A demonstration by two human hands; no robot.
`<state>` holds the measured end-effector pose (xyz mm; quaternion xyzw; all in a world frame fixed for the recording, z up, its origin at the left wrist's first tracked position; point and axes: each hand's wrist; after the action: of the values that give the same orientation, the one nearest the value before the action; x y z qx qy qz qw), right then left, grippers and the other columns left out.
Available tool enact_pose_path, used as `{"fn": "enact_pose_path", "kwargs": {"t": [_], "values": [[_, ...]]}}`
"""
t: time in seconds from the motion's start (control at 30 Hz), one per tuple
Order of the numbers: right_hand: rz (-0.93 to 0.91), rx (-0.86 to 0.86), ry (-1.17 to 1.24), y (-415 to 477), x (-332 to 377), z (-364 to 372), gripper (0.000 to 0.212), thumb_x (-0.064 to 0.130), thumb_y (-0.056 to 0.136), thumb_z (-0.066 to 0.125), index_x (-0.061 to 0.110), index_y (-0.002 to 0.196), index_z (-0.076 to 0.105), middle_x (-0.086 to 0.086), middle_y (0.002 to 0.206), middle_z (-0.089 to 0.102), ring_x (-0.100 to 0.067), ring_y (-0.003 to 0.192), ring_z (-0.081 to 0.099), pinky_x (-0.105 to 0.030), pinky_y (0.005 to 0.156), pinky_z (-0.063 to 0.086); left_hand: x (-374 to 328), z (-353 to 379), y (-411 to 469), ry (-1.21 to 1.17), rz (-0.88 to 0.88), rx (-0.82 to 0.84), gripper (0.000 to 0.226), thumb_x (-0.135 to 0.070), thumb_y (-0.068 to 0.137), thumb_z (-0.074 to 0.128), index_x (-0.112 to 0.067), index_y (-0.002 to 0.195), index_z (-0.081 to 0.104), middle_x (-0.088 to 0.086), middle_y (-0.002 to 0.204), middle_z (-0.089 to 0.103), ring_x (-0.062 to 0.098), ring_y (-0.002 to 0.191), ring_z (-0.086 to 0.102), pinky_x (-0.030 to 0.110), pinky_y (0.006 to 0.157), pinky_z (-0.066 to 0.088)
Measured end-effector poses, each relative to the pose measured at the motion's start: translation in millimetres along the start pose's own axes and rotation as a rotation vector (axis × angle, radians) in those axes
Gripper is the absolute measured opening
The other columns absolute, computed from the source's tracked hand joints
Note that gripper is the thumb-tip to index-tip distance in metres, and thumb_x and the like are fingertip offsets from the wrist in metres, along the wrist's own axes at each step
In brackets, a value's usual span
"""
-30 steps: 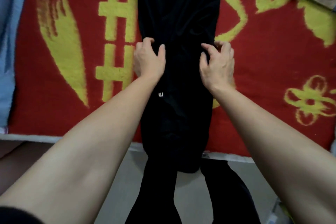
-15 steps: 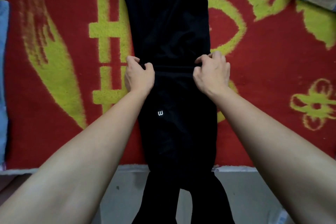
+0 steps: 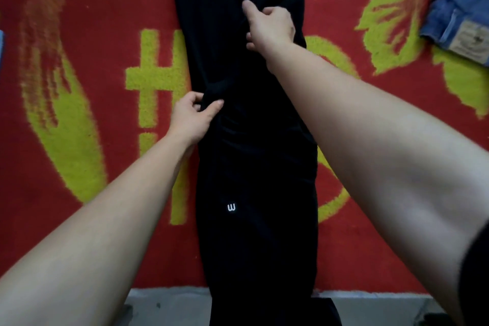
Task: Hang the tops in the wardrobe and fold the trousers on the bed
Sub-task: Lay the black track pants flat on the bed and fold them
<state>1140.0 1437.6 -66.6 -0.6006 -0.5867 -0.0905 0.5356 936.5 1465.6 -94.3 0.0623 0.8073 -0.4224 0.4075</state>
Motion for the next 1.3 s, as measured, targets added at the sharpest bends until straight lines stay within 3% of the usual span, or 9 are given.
{"fn": "enact_pose_path", "kwargs": {"t": [0.1,0.27,0.4,0.57,0.7,0.93,1.03,1.17,1.3], "values": [[0.079,0.025,-0.041,13.1,5.1,5.9,0.061,0.032,0.080,0.073,0.009,0.132,0.052,-0.009,0.113,0.065,-0.026,0.093,0.070,-0.039,0.083,0.060,-5.6,-4.4,-1.5,-0.201,-0.076,0.046,0.016,-0.018,0.085,0.076,-0.016,0.091,0.062,0.000,0.083,0.072,0.008,0.071,0.067,0.025,0.074,0.055],[-0.350,-0.106,-0.001,0.2,46.7,31.4,0.029,0.010,0.091,0.056,0.003,0.118,0.065,-0.009,0.108,0.070,-0.021,0.101,0.063,-0.026,0.089,0.047,-11.7,-18.2,-7.1,-0.581,-0.207,0.119,0.011,-0.011,0.085,0.073,-0.011,0.096,0.070,0.007,0.089,0.075,0.016,0.076,0.071,0.030,0.073,0.060],[-0.391,0.417,-0.329,-3.7,47.3,53.9,0.052,-0.004,0.090,0.046,0.004,0.141,0.052,-0.006,0.145,0.053,-0.012,0.136,0.045,-0.008,0.108,0.026,-7.1,-14.2,-3.5,-0.572,-0.223,0.013,0.028,-0.015,0.081,0.078,-0.006,0.106,0.070,0.013,0.098,0.075,0.025,0.089,0.072,0.040,0.086,0.058],[-0.445,0.050,-0.186,-5.2,7.6,19.4,0.037,0.016,0.089,0.055,0.017,0.123,0.069,0.003,0.118,0.070,-0.005,0.109,0.063,-0.013,0.098,0.043,1.5,-5.1,4.8,-0.310,-0.179,-0.299,0.030,-0.032,0.076,0.084,-0.015,0.091,0.064,0.001,0.087,0.070,0.018,0.082,0.068,0.036,0.084,0.058],[-0.346,-0.246,-0.426,-18.9,-48.0,-29.7,0.049,0.052,0.089,0.056,0.024,0.129,0.054,-0.001,0.123,0.055,-0.014,0.112,0.056,-0.025,0.097,0.041,-1.3,4.9,3.8,0.143,-0.084,-0.462,0.065,-0.065,0.073,0.072,-0.018,0.115,0.056,-0.004,0.105,0.061,0.019,0.104,0.060,0.035,0.096,0.046],[-0.338,-0.005,-0.618,-28.0,-95.1,-41.4,0.045,0.052,0.100,0.045,0.024,0.136,0.048,-0.009,0.118,0.068,-0.036,0.110,0.061,-0.040,0.087,0.045,0.8,-5.9,26.6,0.347,0.006,-0.456,0.058,-0.067,0.083,0.060,-0.009,0.078,0.059,0.015,0.091,0.069,0.036,0.087,0.063,0.042,0.079,0.049],[-0.317,-0.089,-0.547,-26.4,-95.3,-35.2,0.044,0.046,0.101,0.045,0.022,0.137,0.048,-0.008,0.124,0.063,-0.033,0.114,0.058,-0.038,0.091,0.043,7.1,-10.9,22.6,0.376,-0.011,-0.527,0.053,-0.061,0.086,0.060,-0.009,0.095,0.060,0.016,0.104,0.066,0.037,0.099,0.059,0.042,0.085,0.042],[-0.875,-0.197,-0.799,-28.7,-92.8,-32.1,0.048,0.030,0.102,0.045,0.015,0.148,0.044,-0.019,0.149,0.041,-0.033,0.136,0.042,-0.043,0.107,0.037,-1.2,-7.3,14.5,0.773,0.368,-0.572,0.058,-0.043,0.097,0.047,-0.020,0.148,0.035,0.016,0.153,0.032,0.035,0.137,0.033,0.043,0.108,0.030],[-1.193,0.083,-1.229,5.1,-85.7,-31.6,0.056,0.049,0.107,0.029,0.024,0.156,0.029,-0.017,0.163,0.018,-0.034,0.151,0.017,-0.050,0.121,0.021,-9.9,-20.7,54.4,1.146,0.589,-0.234,0.061,-0.051,0.102,0.025,-0.029,0.157,0.011,0.009,0.165,0.001,0.026,0.152,0.001,0.058,0.118,0.011]]}}
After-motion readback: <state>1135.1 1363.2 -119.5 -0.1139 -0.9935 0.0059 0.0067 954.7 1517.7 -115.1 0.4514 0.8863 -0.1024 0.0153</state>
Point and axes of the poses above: each hand's wrist, its own y-axis towards the middle knuckle, its own z-axis out of the palm, x = y × z
